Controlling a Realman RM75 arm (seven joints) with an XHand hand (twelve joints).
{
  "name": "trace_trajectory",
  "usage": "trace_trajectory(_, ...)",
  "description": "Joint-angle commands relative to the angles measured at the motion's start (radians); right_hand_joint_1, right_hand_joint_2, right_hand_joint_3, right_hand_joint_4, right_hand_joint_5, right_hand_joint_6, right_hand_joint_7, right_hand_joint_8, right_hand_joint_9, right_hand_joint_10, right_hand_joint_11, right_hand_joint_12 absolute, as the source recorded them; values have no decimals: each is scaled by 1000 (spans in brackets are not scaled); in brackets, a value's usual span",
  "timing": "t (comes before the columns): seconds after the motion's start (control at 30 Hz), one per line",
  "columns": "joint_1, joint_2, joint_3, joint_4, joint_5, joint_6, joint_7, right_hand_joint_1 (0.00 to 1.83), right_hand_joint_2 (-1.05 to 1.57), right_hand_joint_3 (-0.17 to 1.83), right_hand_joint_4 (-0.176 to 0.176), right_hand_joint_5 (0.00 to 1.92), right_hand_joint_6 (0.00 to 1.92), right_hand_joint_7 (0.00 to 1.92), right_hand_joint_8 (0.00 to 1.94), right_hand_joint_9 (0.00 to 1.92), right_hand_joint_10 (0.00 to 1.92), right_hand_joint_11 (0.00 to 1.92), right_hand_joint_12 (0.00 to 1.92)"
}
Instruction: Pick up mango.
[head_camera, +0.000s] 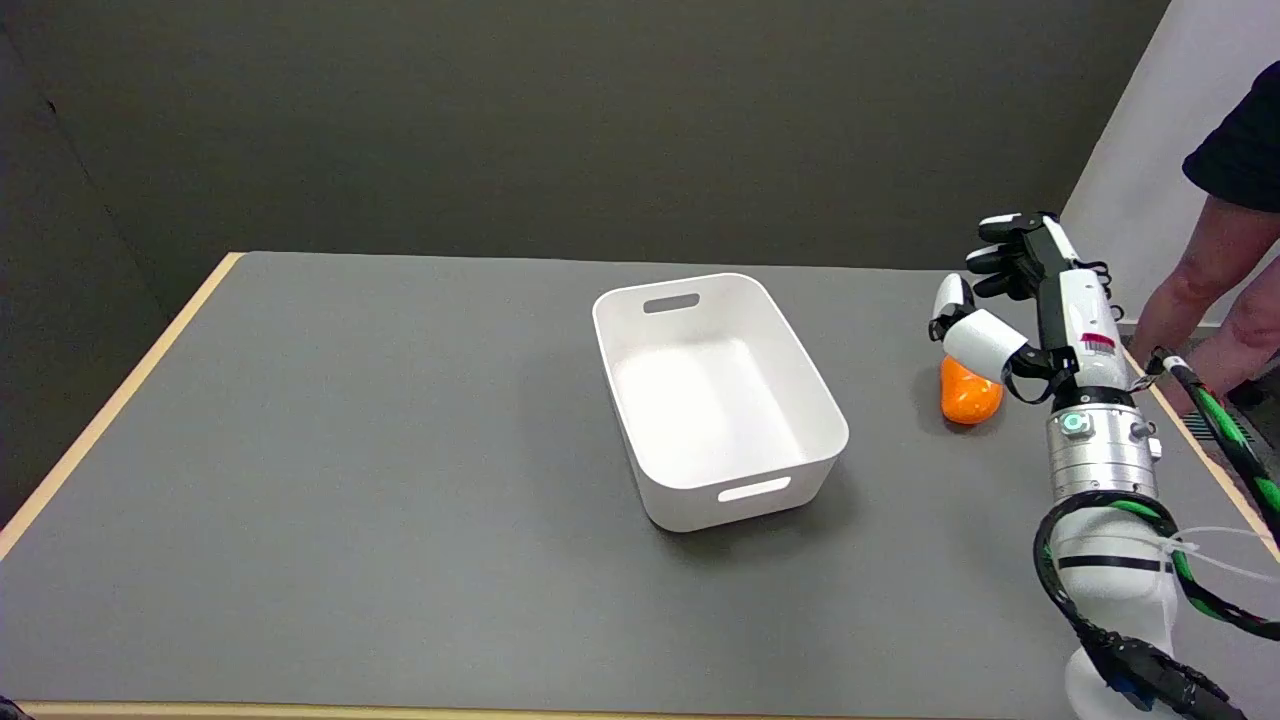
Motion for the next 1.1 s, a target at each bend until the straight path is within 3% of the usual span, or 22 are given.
trace_trajectory(0.03,30,-8,-60,17,34,57,-56,756,817,883,-34,254,992,534,979,533,1242,142,1759)
trace_trajectory(0.37,60,8,-98,11,30,19,-57,756,815,882,-34,257,989,538,976,535,1247,154,1761)
trace_trajectory(0.67,45,-2,-90,3,57,-7,-216,749,814,872,-40,255,962,528,940,533,1235,169,1741)
trace_trajectory(0.77,56,4,-73,9,139,-14,-288,734,804,867,-51,252,875,507,883,520,1221,171,1714)
trace_trajectory(0.83,80,13,-42,32,235,-28,-361,715,763,891,-66,250,663,475,803,467,1192,138,1668)
trace_trajectory(0.93,132,41,4,103,436,-49,-413,678,735,888,-78,228,495,394,705,384,1113,128,1613)
trace_trajectory(1.1,229,95,16,223,665,-39,-506,607,695,958,-88,181,448,285,610,306,938,121,1550)
